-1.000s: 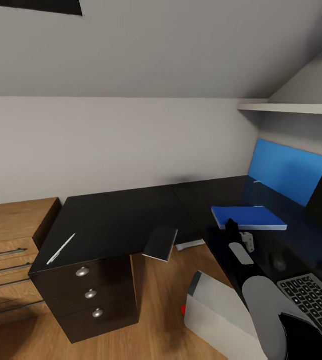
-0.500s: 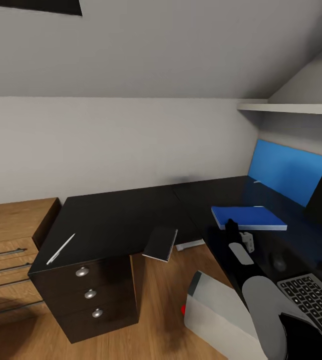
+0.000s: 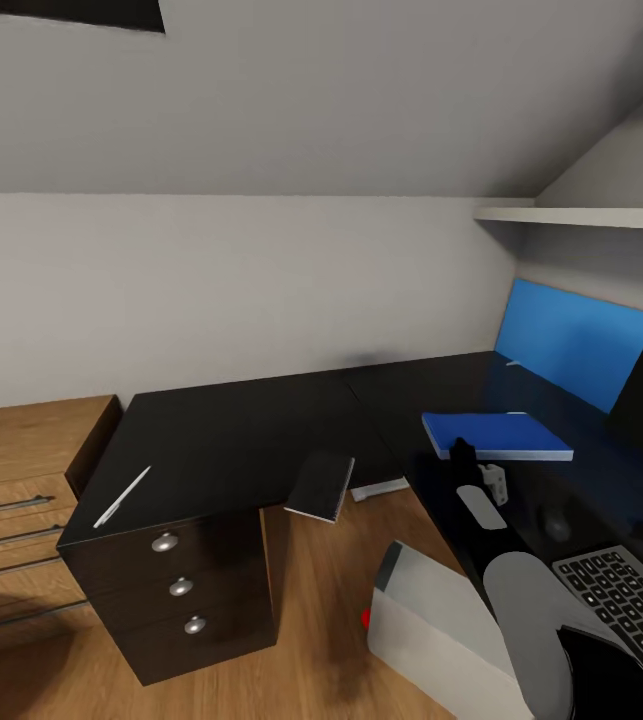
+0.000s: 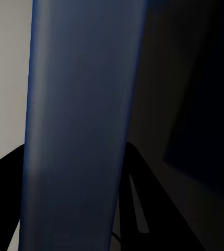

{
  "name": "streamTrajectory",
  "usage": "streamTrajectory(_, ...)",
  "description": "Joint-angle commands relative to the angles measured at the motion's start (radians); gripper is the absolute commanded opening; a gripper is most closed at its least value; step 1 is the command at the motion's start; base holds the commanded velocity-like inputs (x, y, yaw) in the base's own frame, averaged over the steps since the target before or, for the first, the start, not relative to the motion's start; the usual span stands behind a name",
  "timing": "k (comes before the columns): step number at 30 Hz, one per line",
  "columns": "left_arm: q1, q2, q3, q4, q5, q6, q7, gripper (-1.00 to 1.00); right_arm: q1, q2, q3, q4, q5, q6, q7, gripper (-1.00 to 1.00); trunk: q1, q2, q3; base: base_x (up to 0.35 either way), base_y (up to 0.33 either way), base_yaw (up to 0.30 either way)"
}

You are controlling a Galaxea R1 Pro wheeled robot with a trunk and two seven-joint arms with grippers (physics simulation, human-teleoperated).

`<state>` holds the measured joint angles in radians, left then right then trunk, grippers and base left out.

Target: In the bedroom, organize the workspace by keeping the computer under the desk, ensuring the monitor is on the desk, placing the keyboard on the desk next to the monitor, placing the mouse on the desk next to the keyboard, moving the folder from the swivel chair onto the desk next to the mouse, stacking the notebook on top of the folder with the pen on top of the notebook, and positioning the swivel chair next to the desk.

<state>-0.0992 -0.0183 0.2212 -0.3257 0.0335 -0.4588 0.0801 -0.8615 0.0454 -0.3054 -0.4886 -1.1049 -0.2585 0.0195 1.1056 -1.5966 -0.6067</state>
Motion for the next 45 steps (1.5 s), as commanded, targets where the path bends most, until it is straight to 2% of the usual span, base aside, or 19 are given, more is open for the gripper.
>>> streamTrajectory(1,0.0,0.0,-0.002,0.0,0.003,-0.003,0.003,1.0,-0.001,0.001,-0.001,-0.001,-0.01,-0.002,0.001,-1.0,0.0,0.0,-0.001,-0.001,0.0,0.0)
streamTrajectory(12,0.0,0.0,-0.002,0.0,0.003,-0.003,0.003,1.0,-0.001,0.001,0.0,-0.001,-0.01,-0.001,0.0,-1.0,0.0,0.0,-0.001,0.0,0.0,0.0)
streamTrajectory(13,0.0,0.0,-0.002,0.0,0.003,-0.003,0.003,1.0,-0.001,0.001,0.0,-0.001,-0.01,-0.001,0.0,1.0,0.0,0.0,-0.001,0.0,0.0,0.0)
streamTrajectory(45,0.0,0.001,0.0,0.001,0.003,-0.003,0.007,1.0,-0.001,0.001,0.005,-0.001,-0.009,-0.002,0.004,1.0,0.0,0.0,-0.001,-0.039,0.0,0.0)
